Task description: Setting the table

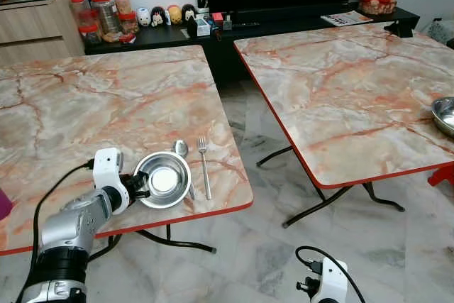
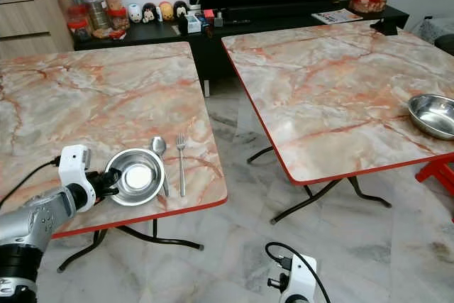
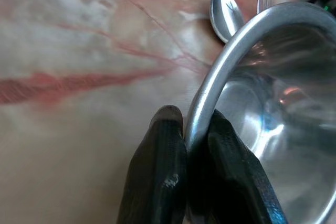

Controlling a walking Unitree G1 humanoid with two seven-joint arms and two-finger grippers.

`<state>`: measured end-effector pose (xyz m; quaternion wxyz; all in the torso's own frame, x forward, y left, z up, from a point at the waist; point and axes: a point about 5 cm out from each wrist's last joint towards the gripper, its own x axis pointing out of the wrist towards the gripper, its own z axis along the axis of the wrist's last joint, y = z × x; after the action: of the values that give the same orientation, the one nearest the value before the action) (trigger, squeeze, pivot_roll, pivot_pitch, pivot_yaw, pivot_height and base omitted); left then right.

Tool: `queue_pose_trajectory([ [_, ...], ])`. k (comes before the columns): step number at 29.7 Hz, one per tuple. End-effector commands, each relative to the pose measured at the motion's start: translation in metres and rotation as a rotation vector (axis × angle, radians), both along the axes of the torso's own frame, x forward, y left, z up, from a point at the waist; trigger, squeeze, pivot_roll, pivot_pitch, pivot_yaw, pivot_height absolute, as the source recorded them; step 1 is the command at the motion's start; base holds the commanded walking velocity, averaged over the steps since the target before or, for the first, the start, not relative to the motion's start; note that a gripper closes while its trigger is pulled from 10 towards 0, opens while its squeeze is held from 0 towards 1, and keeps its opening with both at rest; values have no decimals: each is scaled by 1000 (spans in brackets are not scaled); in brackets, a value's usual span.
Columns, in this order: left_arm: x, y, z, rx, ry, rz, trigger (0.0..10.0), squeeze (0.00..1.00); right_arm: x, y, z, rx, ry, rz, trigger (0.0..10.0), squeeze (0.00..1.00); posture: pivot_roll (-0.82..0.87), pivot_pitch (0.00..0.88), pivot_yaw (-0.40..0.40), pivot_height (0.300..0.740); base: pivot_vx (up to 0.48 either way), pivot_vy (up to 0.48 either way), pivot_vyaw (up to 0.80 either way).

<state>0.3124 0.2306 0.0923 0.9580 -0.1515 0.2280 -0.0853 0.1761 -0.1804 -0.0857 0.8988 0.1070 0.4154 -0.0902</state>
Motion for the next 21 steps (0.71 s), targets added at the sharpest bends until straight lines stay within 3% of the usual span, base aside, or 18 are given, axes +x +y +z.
queue_pose_trajectory([
  [1,-3,4,-8,-60,22,59,0,0,1,-1,1,0,3,-5,10000,0,41,0,16,740,0,0,0],
  [6,-3,7,-9,-139,-1,118,0,0,2,-2,1,-2,3,-4,10000,0,39,0,14,740,0,0,0],
  [14,2,15,3,-276,-115,230,0,0,2,-2,1,-2,1,-1,10000,0,42,0,12,740,0,0,0],
  [19,4,22,27,-395,-283,282,0,0,3,-1,1,0,-1,1,10000,0,46,0,11,740,0,0,0],
  [20,4,25,32,-402,-318,293,10000,0,3,0,1,1,-1,2,10000,0,49,0,10,740,0,0,0],
  [21,3,29,37,-410,-359,310,10000,0,3,0,1,1,-1,4,10000,0,51,0,11,740,0,0,0],
])
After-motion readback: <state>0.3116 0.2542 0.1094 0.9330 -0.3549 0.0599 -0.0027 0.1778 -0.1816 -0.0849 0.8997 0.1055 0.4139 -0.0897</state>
